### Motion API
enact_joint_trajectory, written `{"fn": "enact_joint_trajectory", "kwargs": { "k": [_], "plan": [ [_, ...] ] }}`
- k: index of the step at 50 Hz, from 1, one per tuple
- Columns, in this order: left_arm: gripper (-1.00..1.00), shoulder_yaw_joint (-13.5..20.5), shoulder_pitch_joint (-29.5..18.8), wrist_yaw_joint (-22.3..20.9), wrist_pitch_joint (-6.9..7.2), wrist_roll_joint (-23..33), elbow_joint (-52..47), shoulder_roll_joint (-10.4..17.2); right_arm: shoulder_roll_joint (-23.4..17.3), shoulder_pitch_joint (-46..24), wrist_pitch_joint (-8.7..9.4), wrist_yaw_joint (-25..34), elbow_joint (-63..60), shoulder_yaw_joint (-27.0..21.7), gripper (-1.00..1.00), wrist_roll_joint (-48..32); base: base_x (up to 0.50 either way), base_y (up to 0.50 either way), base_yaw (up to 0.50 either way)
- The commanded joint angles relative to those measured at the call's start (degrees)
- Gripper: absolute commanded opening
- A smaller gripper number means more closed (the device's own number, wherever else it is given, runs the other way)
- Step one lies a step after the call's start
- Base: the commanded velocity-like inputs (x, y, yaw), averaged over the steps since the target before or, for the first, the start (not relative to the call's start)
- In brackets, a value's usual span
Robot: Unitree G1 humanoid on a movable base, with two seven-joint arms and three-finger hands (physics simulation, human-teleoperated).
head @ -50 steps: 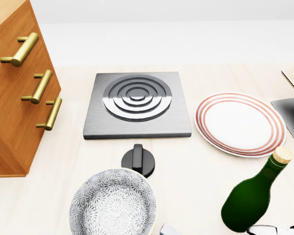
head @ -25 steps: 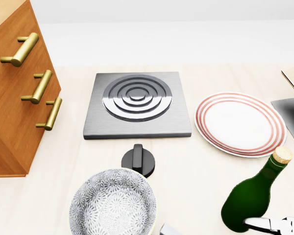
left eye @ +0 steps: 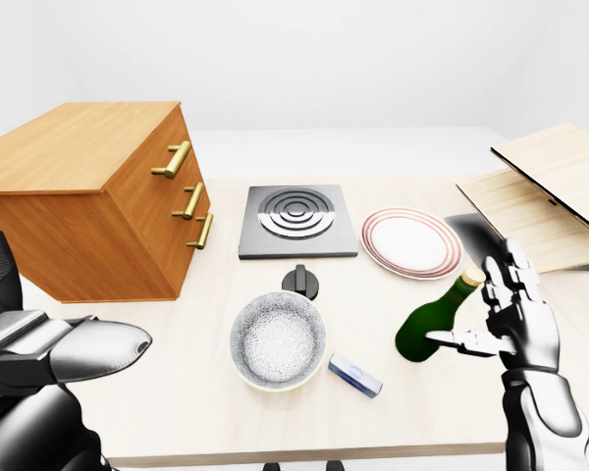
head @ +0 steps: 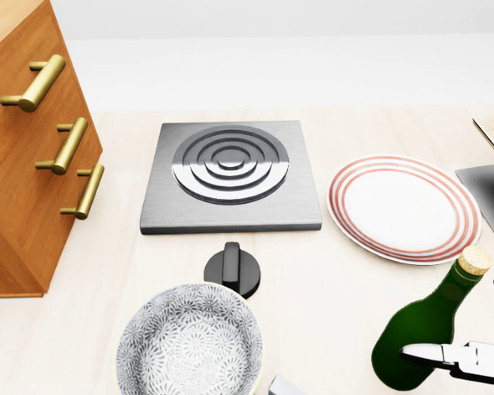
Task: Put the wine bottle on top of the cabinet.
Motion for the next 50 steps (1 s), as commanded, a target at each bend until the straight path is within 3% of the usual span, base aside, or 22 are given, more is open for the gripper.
{"fn": "enact_joint_trajectory", "kwargs": {
  "k": [1,32,33,34,35,36,37,38,50],
  "plan": [
    [1.00,-0.2,0.5,-0.6,0.00,0.8,0.2,-0.4,-1.3,-1.5,0.00,-1.3,1.5,1.1,1.00,0.4,0.00,0.00,0.00],
    [1.00,-1.9,1.1,-2.4,0.00,4.2,1.5,-1.8,-3.0,-4.0,0.00,-3.8,9.7,5.1,1.00,1.3,0.00,0.00,0.00],
    [1.00,-1.9,1.2,-2.6,0.00,4.3,1.6,-1.9,-2.9,-3.8,0.00,-3.8,9.8,5.3,0.83,1.3,0.00,0.00,0.00],
    [1.00,-1.9,1.2,-2.6,0.00,4.3,1.6,-1.9,-3.0,-3.8,0.00,-3.8,9.8,5.3,0.83,1.4,0.00,0.00,0.00],
    [1.00,-1.9,1.3,-2.7,0.00,4.5,1.6,-1.9,-2.9,-3.8,0.00,-3.6,10.3,5.4,0.02,1.6,0.00,0.00,0.00],
    [1.00,-1.9,1.4,-2.8,0.00,4.6,1.7,-2.0,-2.9,-3.7,0.00,-3.6,10.4,5.4,-0.48,1.7,0.00,0.00,0.00],
    [1.00,-1.8,1.4,-2.9,0.00,4.6,1.7,-2.0,-2.9,-3.6,0.00,-3.5,10.2,5.5,-0.84,1.8,0.00,0.00,0.00],
    [1.00,-1.8,1.5,-3.0,0.00,4.7,1.9,-2.1,-2.9,-3.4,0.00,-3.4,9.9,5.5,-1.00,1.9,0.00,0.00,0.00],
    [1.00,-0.2,1.3,-2.8,0.00,3.3,1.8,-1.7,-2.3,-3.2,0.00,-4.2,7.7,6.4,-1.00,2.0,0.00,0.00,0.00]
  ]
}}
